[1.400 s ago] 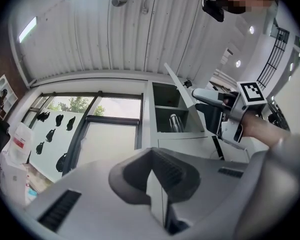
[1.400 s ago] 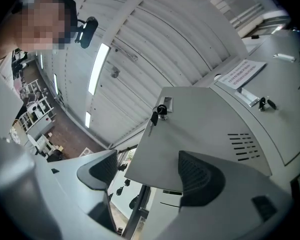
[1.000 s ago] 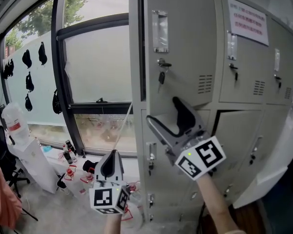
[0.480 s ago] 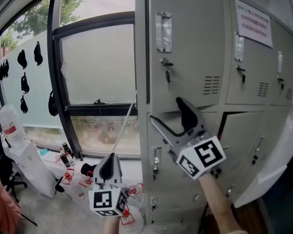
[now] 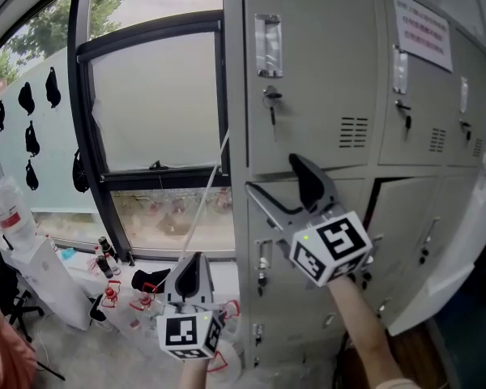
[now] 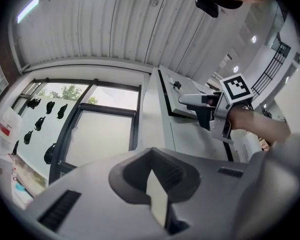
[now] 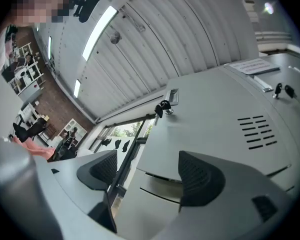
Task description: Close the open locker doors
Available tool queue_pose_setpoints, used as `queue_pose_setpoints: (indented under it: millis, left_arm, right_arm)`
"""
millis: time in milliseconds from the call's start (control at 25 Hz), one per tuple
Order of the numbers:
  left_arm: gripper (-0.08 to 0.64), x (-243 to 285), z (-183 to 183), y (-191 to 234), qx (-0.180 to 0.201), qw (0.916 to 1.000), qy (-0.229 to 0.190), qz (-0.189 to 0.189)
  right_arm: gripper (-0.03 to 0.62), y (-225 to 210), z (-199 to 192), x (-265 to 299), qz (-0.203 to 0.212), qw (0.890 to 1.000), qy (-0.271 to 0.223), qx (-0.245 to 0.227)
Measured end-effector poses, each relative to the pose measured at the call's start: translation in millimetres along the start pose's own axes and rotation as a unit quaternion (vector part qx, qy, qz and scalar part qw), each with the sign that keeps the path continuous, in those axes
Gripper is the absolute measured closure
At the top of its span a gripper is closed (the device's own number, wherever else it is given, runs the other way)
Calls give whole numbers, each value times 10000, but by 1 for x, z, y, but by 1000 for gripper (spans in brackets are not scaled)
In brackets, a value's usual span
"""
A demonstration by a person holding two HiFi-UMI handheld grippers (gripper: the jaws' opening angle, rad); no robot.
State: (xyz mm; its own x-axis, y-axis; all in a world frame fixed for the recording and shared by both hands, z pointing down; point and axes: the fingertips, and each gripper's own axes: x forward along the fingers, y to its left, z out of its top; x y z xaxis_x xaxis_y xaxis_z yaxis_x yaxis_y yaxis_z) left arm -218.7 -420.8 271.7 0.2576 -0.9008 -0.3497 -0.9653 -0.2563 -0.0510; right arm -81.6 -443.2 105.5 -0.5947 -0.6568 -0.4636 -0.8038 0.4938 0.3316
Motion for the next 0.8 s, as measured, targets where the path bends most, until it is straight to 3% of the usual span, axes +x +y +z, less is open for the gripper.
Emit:
queue_pose_setpoints:
  millis: [240,400,640,800]
  left_arm:
    - [555,10,8,-19,149,9995,-100,-248]
    - [555,9,9,-23,154,9992,203,-309]
    - [555,11,-1,-19,38,9995,-9,-317]
    - [555,13,-5,-13,-133,9994,2,-307]
  right_arm:
    - [209,-1,-10,13,-73,9993,331,166]
    - [209,-4,-18,20,-195,9977,633,103]
    - [209,-13,-27,26,-451,9952,838,216]
    - [209,-12,-30,29,-526,9940,960,-35]
